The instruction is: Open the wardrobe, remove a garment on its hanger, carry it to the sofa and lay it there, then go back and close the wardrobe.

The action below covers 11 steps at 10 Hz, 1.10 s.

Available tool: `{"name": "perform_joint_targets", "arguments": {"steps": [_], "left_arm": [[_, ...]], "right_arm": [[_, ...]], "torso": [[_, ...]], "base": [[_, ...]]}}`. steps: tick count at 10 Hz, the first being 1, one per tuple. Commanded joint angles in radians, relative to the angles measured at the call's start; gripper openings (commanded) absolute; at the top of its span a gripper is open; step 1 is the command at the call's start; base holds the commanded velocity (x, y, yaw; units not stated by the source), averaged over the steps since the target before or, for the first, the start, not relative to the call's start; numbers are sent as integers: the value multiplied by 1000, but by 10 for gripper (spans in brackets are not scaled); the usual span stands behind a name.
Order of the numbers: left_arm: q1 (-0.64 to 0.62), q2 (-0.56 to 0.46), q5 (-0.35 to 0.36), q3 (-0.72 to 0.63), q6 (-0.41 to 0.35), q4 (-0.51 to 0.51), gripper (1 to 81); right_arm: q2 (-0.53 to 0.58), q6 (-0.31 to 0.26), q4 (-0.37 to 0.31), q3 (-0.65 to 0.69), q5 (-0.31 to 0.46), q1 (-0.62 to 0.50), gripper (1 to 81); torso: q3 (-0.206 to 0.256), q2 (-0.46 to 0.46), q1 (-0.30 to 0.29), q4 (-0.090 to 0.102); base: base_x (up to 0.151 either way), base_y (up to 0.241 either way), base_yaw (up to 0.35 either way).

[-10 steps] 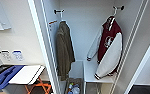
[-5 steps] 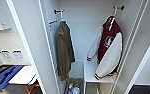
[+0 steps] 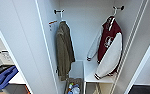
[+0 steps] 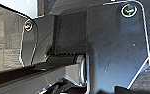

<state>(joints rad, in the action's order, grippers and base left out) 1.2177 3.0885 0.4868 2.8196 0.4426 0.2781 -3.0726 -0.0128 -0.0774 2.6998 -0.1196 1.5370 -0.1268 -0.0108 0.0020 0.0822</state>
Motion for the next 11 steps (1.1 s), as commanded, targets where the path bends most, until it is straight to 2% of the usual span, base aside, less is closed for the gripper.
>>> {"name": "perform_joint_targets", "arguments": {"steps": [1,3,5,9,11], "left_arm": [[-60,-85,-112,-115,-28,-336,811],[-28,-154,-177,-226,-28,-522,811],[27,-168,-227,-236,-28,-682,811],[133,-174,-260,-235,-28,-817,811],[170,-163,-335,-233,-38,-866,811]], "right_arm": [[-11,-4,-2,-9,63,-34,811],[-11,-3,-1,-9,63,-44,811],[-11,-4,-1,-8,60,-45,811],[-7,-16,8,12,70,-54,811],[-5,-29,8,12,70,-68,811]], "torso": [[0,0,0,0],[0,0,0,0],[0,0,0,0],[0,0,0,0],[0,0,0,0]], "base": [[0,0,0],[0,0,0],[0,0,0],[0,0,0],[0,0,0]]}}
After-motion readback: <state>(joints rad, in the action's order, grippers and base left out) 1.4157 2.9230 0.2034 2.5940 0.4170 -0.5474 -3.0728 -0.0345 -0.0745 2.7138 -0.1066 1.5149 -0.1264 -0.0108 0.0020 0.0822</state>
